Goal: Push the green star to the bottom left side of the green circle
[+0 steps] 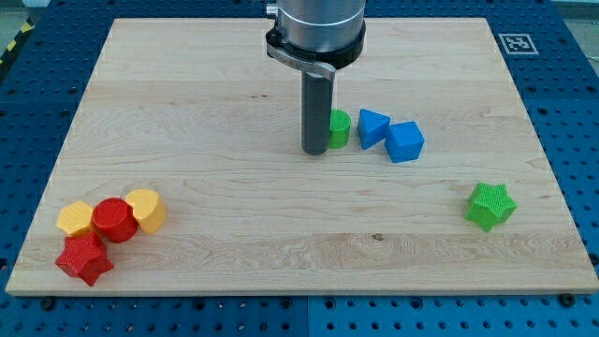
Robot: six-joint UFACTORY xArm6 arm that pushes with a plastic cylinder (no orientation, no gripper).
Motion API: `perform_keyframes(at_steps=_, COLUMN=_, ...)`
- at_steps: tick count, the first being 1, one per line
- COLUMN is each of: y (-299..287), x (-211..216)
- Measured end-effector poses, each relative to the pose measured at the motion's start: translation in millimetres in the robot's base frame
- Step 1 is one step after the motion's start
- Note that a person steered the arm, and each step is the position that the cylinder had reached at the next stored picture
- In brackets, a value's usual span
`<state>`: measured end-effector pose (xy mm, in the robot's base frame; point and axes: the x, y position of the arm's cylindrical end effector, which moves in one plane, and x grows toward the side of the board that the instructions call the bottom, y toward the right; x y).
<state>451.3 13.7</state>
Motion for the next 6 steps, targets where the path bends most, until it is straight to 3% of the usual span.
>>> perform_keyframes(at_steps=2, y=59.6, x=71.1)
perform_keyframes(at_steps=3, y=111.6, x=117.2)
perform_keyframes(at_steps=4, y=176.2, x=136.2)
perform_keyframes(at_steps=5, y=224.6, x=114.4)
perform_keyframes(at_steps=6, y=227.6, x=108.7)
